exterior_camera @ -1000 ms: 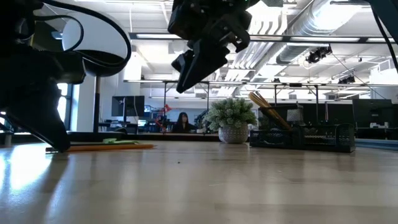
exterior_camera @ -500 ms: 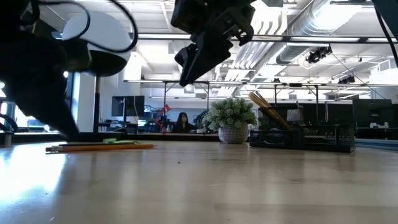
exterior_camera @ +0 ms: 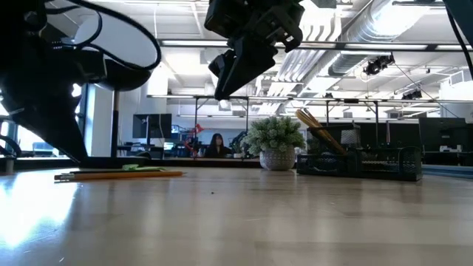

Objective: Pick and place office supplies into organizer
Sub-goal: Put the orange pencil into the desk organizer

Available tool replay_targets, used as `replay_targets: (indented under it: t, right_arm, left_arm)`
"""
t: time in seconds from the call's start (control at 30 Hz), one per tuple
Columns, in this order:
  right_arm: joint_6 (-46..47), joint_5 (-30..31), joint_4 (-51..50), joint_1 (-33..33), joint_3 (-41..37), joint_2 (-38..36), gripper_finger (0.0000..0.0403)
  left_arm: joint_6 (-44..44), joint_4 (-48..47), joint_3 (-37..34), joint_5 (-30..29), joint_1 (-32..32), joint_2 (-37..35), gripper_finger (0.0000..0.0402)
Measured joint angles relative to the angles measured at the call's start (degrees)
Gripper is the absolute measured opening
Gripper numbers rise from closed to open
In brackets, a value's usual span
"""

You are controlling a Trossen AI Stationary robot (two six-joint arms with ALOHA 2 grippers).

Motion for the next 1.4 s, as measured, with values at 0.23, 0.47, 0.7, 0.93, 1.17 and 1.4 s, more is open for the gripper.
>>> replay_targets:
  t: [0.23, 0.47, 0.7, 0.93, 1.17, 1.4]
  right_arm:
    - [0.0, 0.0, 0.5, 0.0, 0.0, 0.0, 0.0112]
    - [0.1, 0.0, 0.4, 0.0, 0.0, 0.0, 0.0112]
    - [0.1, 0.0, 0.2, 0.0, 0.0, 0.0, 0.0112]
    - [0.3, 1.8, 0.0, 0.0, 0.0, 0.0, 0.0112]
    - [0.4, 1.9, 0.0, 0.0, 0.0, 0.0, 0.0112]
    - [0.4, 1.8, 0.0, 0.0, 0.0, 0.0, 0.0112]
  left_arm:
    - [0.4, 1.2, 0.0, 1.4, 0.0, 3.0, 0.0128]
    - [0.4, 1.4, 0.0, 1.5, 0.0, 4.3, 0.0129]
    - [0.4, 1.3, 0.0, 1.5, 0.0, 4.3, 0.0111]
    - [0.4, -0.2, 0.0, 3.0, 0.0, 4.3, 0.0066]
    - [0.4, 0.5, 0.0, 2.8, 0.0, 4.6, 0.0023]
    - [1.5, 1.9, 0.2, 1.5, 0.0, 6.4, 0.0029]
